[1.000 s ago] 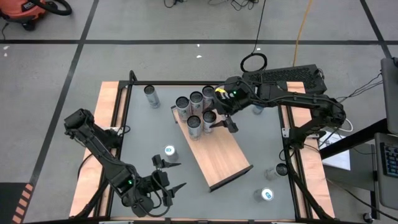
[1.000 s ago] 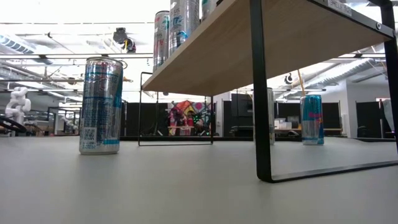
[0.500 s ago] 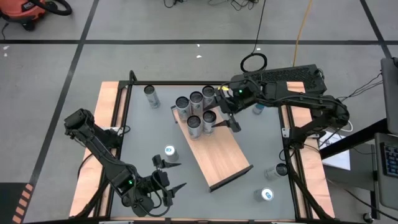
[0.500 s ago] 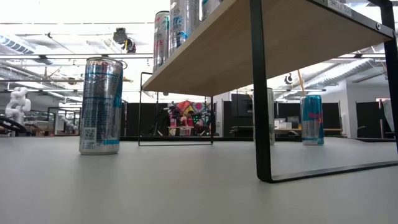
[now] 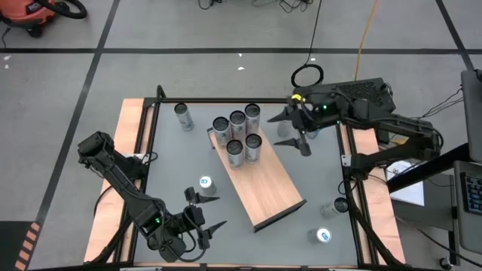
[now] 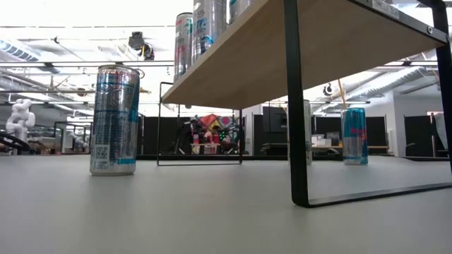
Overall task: Place canned beverage on shelf
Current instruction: Put the right white-blue soda can on the shelf aligned with the other white-blue soda can
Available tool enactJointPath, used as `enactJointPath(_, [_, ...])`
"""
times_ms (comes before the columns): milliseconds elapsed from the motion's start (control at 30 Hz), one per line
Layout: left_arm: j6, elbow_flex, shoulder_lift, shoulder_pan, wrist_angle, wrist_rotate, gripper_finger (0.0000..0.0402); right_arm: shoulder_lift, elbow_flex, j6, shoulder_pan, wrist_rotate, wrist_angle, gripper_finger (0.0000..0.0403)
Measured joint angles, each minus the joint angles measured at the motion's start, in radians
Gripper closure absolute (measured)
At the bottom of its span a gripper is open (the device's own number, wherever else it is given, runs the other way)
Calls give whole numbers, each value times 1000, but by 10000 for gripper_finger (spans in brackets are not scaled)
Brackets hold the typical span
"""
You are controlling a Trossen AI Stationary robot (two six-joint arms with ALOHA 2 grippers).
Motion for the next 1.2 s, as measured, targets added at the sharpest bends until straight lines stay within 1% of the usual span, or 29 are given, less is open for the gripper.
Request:
enactJointPath(100, [24, 0, 0, 0, 17, -4, 52, -37, -89, 25, 8, 8, 19, 115])
enactJointPath(267, [27, 0, 0, 0, 21, -4, 52, -80, -249, 98, 8, 30, 141, 134])
enactJointPath(367, [27, 0, 0, 0, 24, -9, 52, -79, -319, 119, 8, 30, 185, 152])
enactJointPath(533, [25, 0, 0, 0, 31, -14, 52, -79, -408, 140, 9, 29, 332, 186])
enactJointPath(733, [23, 0, 0, 0, 49, -31, 52, -69, -439, 144, 15, 29, 390, 217])
enactJointPath(933, [24, 0, -1, 17, 70, -39, 52, -40, -457, 139, 46, 28, 406, 240])
enactJointPath(1200, [23, 0, -2, 40, 69, -30, 52, 15, -458, 135, 81, 28, 454, 253])
